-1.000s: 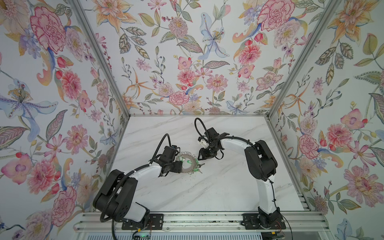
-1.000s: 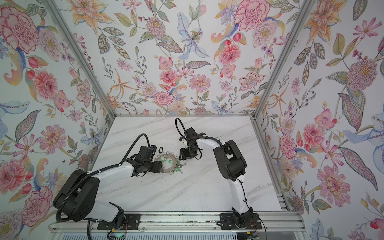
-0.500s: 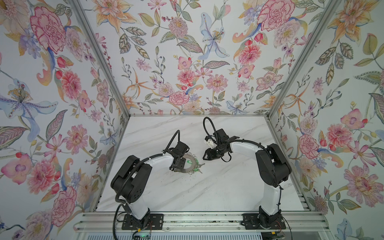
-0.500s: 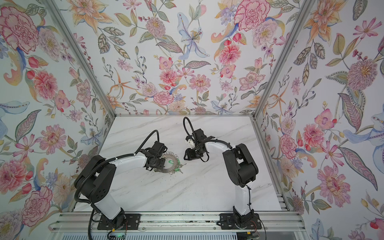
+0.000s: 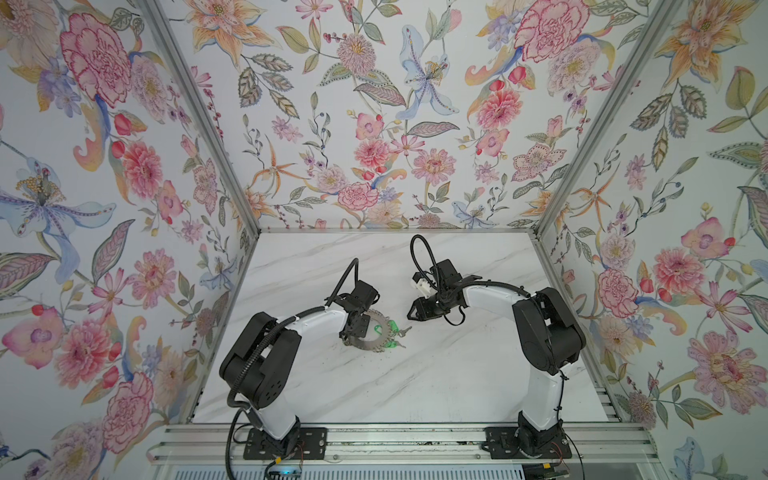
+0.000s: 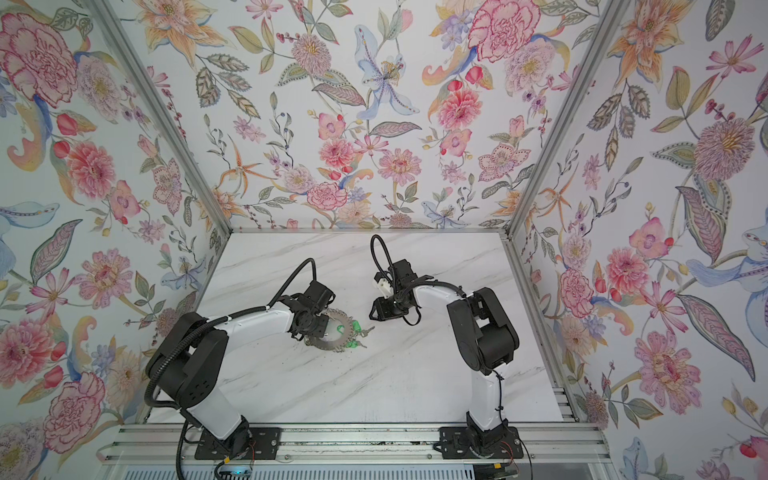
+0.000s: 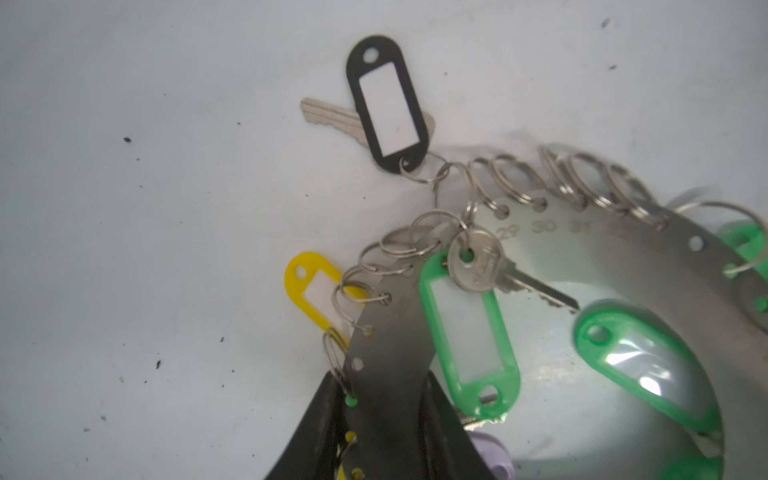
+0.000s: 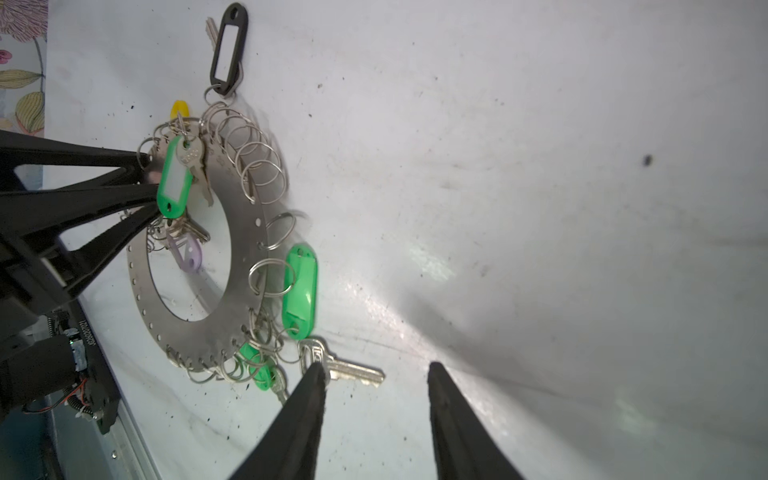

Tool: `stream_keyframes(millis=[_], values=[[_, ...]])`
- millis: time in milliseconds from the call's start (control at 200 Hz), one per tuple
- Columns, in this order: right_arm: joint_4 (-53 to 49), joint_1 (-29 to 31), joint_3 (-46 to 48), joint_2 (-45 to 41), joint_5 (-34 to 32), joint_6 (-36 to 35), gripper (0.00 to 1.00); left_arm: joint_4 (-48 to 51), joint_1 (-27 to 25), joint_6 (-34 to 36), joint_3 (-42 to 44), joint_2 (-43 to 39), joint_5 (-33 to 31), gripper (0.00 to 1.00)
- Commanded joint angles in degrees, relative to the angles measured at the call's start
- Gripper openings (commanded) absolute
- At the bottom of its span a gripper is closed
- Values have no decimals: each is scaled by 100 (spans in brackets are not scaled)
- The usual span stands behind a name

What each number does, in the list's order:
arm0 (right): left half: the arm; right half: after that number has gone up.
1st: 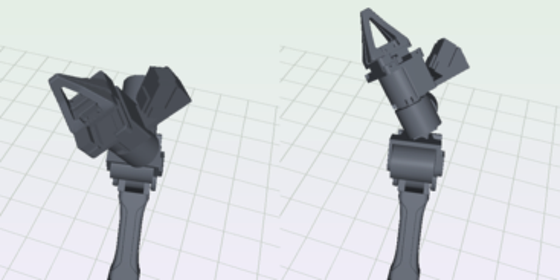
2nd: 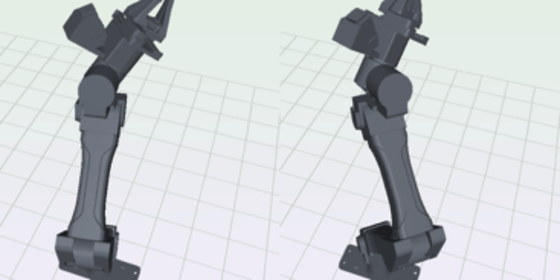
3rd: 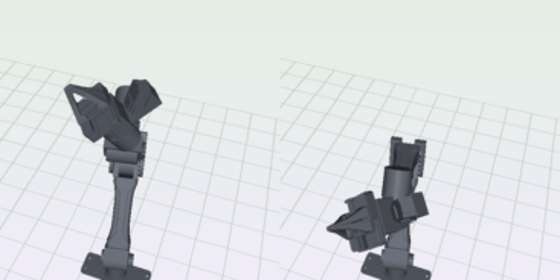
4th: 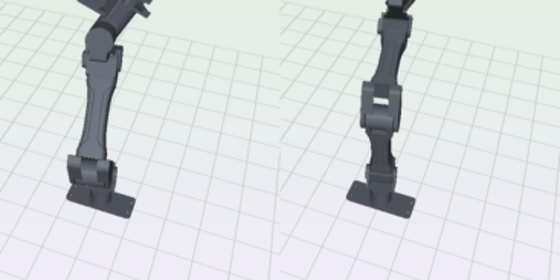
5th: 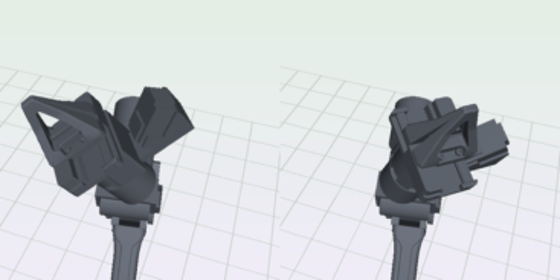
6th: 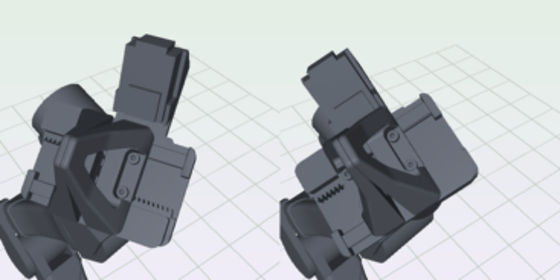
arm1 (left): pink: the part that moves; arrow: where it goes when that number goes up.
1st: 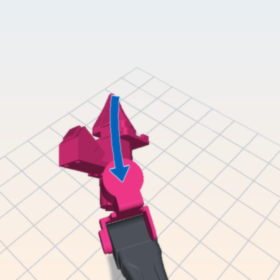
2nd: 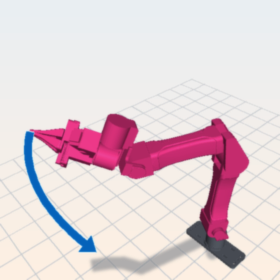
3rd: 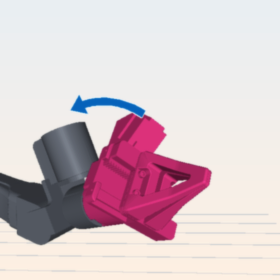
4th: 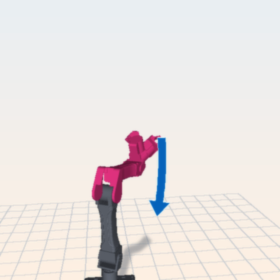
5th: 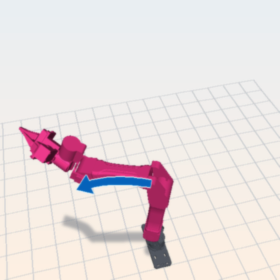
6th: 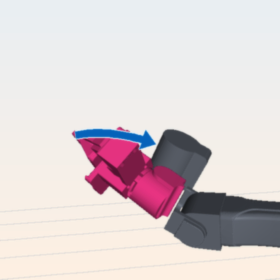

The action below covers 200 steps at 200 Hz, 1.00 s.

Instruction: Remove the keys from the keyring

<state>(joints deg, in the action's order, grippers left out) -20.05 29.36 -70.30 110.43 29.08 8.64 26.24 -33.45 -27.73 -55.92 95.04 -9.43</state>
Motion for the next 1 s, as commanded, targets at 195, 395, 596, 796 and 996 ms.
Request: stream_keyframes(millis=[195, 395, 596, 796, 996], values=[[400, -32, 184, -253, 464, 146, 43, -46, -12, 254, -283, -1365, -160, 29], [686, -67, 359, -418, 627, 179, 43, 97, 3, 424, -528, -1507, -133, 29], [829, -252, 570, -586, 432, 361, 43, -83, -7, 421, -431, -1348, 382, 29], [925, -430, 711, -644, 309, 517, 43, -196, -94, 316, -177, -1071, 422, 31], [981, -445, 748, -630, 293, 577, 43, -320, -286, 285, -7, -933, 216, 32]])
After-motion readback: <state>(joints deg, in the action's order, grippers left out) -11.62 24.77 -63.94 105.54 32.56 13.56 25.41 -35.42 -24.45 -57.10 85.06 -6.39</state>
